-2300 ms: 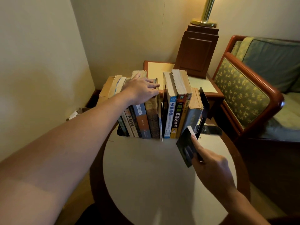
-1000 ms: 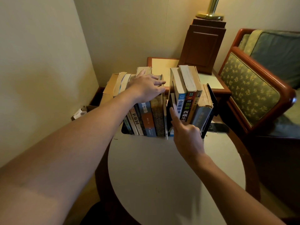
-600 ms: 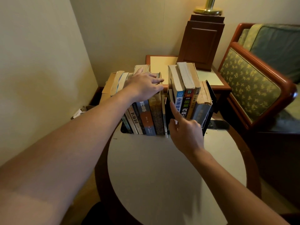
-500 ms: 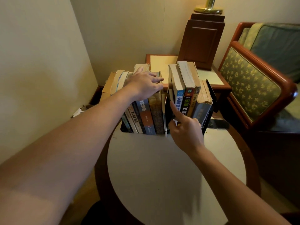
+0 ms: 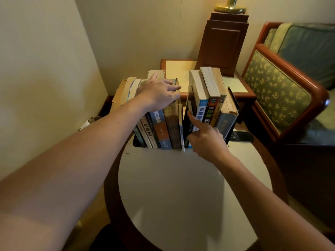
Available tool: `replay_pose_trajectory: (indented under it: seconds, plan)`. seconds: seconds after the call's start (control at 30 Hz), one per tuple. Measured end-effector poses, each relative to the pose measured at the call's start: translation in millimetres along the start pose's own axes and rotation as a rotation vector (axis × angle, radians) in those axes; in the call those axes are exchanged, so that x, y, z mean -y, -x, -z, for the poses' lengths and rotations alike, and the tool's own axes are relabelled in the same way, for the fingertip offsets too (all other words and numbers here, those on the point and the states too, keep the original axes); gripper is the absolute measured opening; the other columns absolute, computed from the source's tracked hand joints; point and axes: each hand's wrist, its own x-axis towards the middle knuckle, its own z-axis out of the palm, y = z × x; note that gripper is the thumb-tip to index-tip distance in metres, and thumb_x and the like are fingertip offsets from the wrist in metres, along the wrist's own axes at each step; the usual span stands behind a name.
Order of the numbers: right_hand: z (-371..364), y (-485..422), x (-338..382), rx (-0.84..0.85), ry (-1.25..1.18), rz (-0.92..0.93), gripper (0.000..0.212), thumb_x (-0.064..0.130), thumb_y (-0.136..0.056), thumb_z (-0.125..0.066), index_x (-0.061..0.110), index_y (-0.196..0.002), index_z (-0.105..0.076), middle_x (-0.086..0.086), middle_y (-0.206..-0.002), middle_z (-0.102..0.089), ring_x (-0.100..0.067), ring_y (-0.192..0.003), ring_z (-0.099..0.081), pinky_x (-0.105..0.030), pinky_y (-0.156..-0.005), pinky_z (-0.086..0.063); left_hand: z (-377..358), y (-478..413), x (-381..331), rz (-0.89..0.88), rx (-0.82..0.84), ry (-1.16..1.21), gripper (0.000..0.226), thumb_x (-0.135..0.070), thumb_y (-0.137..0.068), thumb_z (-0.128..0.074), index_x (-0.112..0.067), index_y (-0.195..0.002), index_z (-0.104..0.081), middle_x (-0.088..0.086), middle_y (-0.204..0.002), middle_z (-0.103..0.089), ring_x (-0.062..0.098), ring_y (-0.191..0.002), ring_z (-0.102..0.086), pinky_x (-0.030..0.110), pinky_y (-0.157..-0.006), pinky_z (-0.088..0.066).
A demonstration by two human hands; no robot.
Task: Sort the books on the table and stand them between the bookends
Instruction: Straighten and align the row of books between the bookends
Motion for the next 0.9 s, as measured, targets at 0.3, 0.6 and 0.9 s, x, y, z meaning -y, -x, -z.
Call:
replay_pose_trajectory:
  seconds: [0.3,0.6,0.9]
  plan:
    - [-17.4,25.8,3.9,-0.166,-0.022,0.014,0.056,0.053,-0.102,-0.036,0.049,-0.154,-0.016,-0.003,-0.161,-0.029,-0.025,-0.14,-0.042,-0.044,-0.09,-0.055,0.4,1.0,-3.7,0.007,-0.004,-0.016,0.045,-0.057,-0.097,-0.039,-0.051,-0.141,-0.047,-0.019,-0.16,-0.031,0.025,-0.154,-0.005,0.057,-0.121,-0.014]
    - [-46.5,23.0,-12.1,-0.377,0.099,0.015,0.053,0.057,-0.099,-0.023,0.053,-0.152,-0.024,-0.002,-0.164,0.026,-0.04,-0.146,0.028,-0.068,-0.116,0.005,1.0,2.2,-6.3,0.002,0.004,-0.034,0.046,-0.057,-0.097,-0.037,-0.05,-0.142,-0.046,-0.019,-0.16,-0.03,0.025,-0.154,-0.005,0.059,-0.12,-0.015]
    - [-52.1,14.8,-3.9,-0.311,0.168,-0.086,0.049,0.045,-0.106,-0.032,0.053,-0.152,-0.018,-0.008,-0.162,0.029,-0.044,-0.146,0.025,-0.072,-0.115,-0.001,2.2,5.4,-22.7,-0.01,0.019,-0.071,0.045,-0.055,-0.098,-0.038,-0.05,-0.143,-0.045,-0.021,-0.161,-0.026,0.021,-0.154,-0.003,0.058,-0.12,-0.017]
